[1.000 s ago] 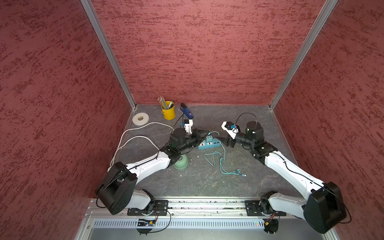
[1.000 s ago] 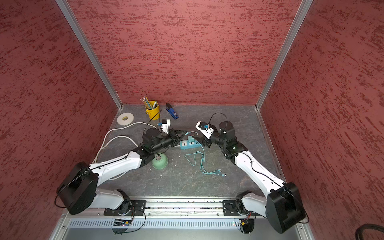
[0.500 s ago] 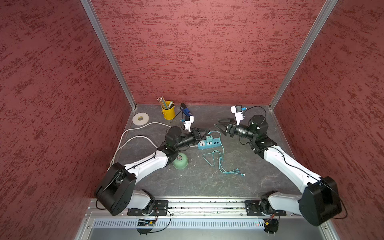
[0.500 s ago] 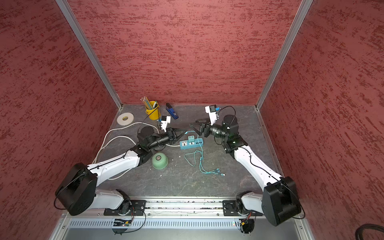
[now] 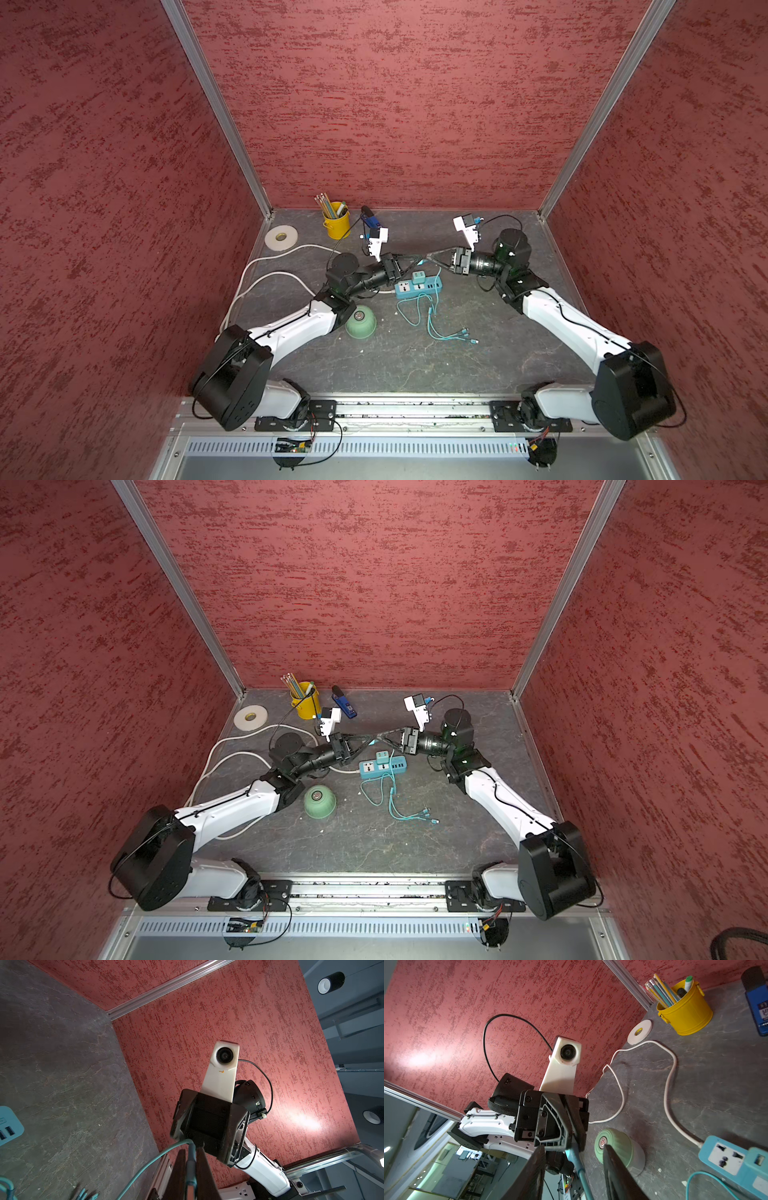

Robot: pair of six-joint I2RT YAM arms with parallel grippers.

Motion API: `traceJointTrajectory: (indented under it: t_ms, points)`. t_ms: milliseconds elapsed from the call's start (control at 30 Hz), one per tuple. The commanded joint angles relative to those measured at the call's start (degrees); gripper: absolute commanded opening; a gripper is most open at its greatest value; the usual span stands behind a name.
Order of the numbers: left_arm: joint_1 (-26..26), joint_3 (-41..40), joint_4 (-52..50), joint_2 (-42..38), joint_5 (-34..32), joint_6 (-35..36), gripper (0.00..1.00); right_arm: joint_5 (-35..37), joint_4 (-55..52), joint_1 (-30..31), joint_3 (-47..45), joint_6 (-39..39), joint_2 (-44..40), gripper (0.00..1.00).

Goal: Charge the cordless meat grinders
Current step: Pick up the charging cable from the center of the board.

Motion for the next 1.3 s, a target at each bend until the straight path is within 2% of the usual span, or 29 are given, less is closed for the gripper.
traceJointTrajectory:
  t_ms: [0, 200, 400, 667, 800, 833, 933, 967, 1033, 1133, 1267]
  points:
    - [0.3, 0.2, 3.3, 0.8, 0.5, -0.7, 0.00, -4.2, 8.0, 0.0, -0.9, 6.4, 0.7, 0.39]
    - [0.1, 0.4, 4.0, 1.3, 0.3, -1.0, 0.00, -5.6, 10.2, 0.2, -1.3, 8.3, 1.6, 0.35]
    - [0.0, 1.2, 5.6, 2.8, 0.7, -2.0, 0.00, -5.9, 10.2, 0.2, -1.6, 8.4, 2.4, 0.25]
    - [-0.2, 1.5, 6.3, 3.8, 0.7, -2.5, 0.00, -5.8, 11.4, 0.2, -1.8, 9.1, 3.1, 0.00]
    - [-0.1, 1.3, 6.2, 3.9, 0.6, -2.3, 0.00, -5.4, 11.3, 0.3, -1.6, 9.0, 3.2, 0.00]
    - [-0.1, 1.2, 5.8, 3.9, 0.2, -2.2, 0.07, -5.1, 10.5, 0.3, -1.5, 8.4, 3.2, 0.00]
    - [0.4, -0.3, 3.1, 2.5, -2.4, -1.0, 0.51, -2.7, 1.3, 0.3, 0.8, 2.0, 3.0, 0.00]
    - [0.7, -1.2, 1.8, 1.5, -4.1, -0.3, 0.59, -1.0, -4.9, 0.3, 2.5, -2.2, 3.1, 0.00]
    - [1.4, -3.0, -1.2, -0.8, -7.7, 1.5, 0.65, 4.1, -18.3, 0.4, 7.1, -11.1, 4.3, 0.00]
    - [2.5, -4.8, -8.7, -5.3, -13.6, 5.4, 0.67, 16.2, -40.7, 1.2, 16.0, -22.5, 9.8, 0.00]
    - [3.9, -5.1, -21.5, -10.7, -20.2, 10.2, 0.67, 29.0, -54.7, 2.6, 24.9, -28.1, 16.5, 0.00]
